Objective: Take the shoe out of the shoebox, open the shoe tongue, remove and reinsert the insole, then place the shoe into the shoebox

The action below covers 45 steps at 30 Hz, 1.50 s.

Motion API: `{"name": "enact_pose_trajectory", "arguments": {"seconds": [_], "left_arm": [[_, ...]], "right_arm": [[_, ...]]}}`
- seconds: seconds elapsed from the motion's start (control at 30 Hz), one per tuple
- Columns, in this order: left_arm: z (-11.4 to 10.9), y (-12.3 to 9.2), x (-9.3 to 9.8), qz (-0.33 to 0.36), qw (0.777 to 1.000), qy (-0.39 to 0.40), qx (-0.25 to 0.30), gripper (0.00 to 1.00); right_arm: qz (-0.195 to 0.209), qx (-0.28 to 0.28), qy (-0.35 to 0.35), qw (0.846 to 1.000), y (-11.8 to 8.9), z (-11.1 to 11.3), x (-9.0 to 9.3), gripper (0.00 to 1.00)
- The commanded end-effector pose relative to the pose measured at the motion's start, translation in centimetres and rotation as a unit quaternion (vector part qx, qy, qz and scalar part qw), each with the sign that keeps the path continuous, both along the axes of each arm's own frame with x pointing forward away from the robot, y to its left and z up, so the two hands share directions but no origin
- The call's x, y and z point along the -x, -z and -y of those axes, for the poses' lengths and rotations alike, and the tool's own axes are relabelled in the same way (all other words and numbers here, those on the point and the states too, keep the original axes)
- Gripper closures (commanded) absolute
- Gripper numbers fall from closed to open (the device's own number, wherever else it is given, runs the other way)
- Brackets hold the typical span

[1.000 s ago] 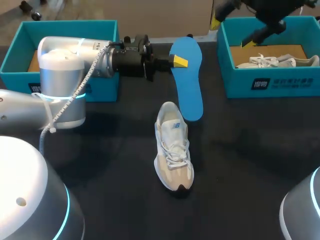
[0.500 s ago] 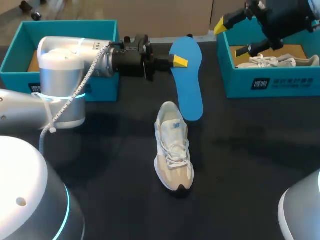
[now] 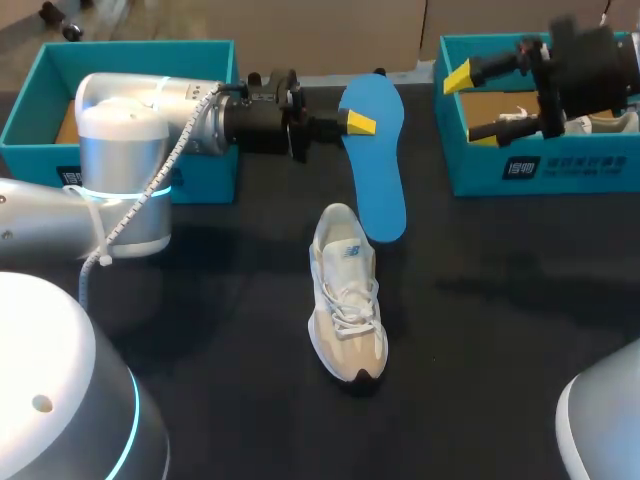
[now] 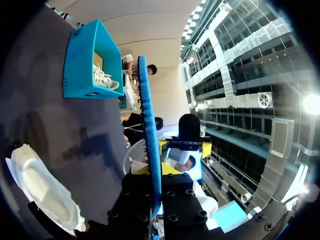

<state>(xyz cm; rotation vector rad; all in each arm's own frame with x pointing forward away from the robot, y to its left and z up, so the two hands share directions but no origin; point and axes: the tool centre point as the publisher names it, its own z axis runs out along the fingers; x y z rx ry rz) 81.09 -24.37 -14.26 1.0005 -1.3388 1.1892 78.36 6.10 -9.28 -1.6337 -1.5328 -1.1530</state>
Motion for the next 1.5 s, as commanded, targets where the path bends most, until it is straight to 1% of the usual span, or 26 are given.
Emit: {"name": "enact_pose_trajectory", "arguments": {"seconds": [0.03,0.17,0.23,0.3,0.83,0.9,0.97,1.07,1.13,1.23,1.3,1.4,1.47,1.5], "left_arm": [[0.1,0.0,0.0,0.000,1.000,-0.001,0.001,1.00],[0.1,0.0,0.0,0.000,1.000,-0.001,0.001,1.00],[0.1,0.0,0.0,0.000,1.000,-0.001,0.001,1.00],[0.1,0.0,0.0,0.000,1.000,-0.001,0.001,1.00],[0.1,0.0,0.0,0.000,1.000,-0.001,0.001,1.00],[-0.2,-0.2,-0.1,0.075,0.997,0.014,0.011,1.00],[-0.4,-0.1,-0.1,0.189,0.981,0.036,0.008,1.00],[-0.5,-0.3,-0.2,0.264,0.964,0.031,0.029,1.00],[-0.7,-0.3,-0.3,0.331,0.942,0.039,0.032,1.00],[-0.9,-0.4,-0.4,0.419,0.906,0.021,0.053,1.00],[-1.1,-0.3,-0.7,0.482,0.874,0.014,0.066,1.00],[-1.5,-0.1,-1.0,0.584,0.808,0.002,0.081,1.00],[-1.6,-0.1,-1.3,0.633,0.769,-0.003,0.083,1.00],[-1.6,-0.2,-1.4,0.649,0.756,-0.006,0.085,1.00]], "right_arm": [[0.002,-0.047,0.000,0.999,1.0,-0.1,0.0,0.00],[0.001,-0.058,-0.003,0.998,1.3,-0.1,0.0,0.00],[0.006,-0.078,-0.012,0.997,1.5,-0.2,0.0,0.00],[0.003,-0.090,-0.023,0.996,1.8,-0.6,0.1,0.00],[0.003,-0.090,-0.023,0.996,1.8,-0.6,0.1,0.00],[0.003,-0.090,-0.023,0.996,1.8,-0.6,0.1,0.00],[0.003,-0.090,-0.023,0.996,1.8,-0.6,0.1,0.00],[0.003,-0.090,-0.023,0.996,1.8,-0.6,0.1,0.00],[0.003,-0.090,-0.023,0.996,1.8,-0.6,0.1,0.00],[0.003,-0.090,-0.023,0.996,1.8,-0.6,0.1,0.00],[0.003,-0.090,-0.023,0.996,1.8,-0.6,0.1,0.00],[0.003,-0.090,-0.023,0.996,1.8,-0.6,0.1,0.00],[0.003,-0.090,-0.023,0.996,1.8,-0.6,0.1,0.00],[0.003,-0.090,-0.023,0.996,1.8,-0.6,0.1,0.00]]}}
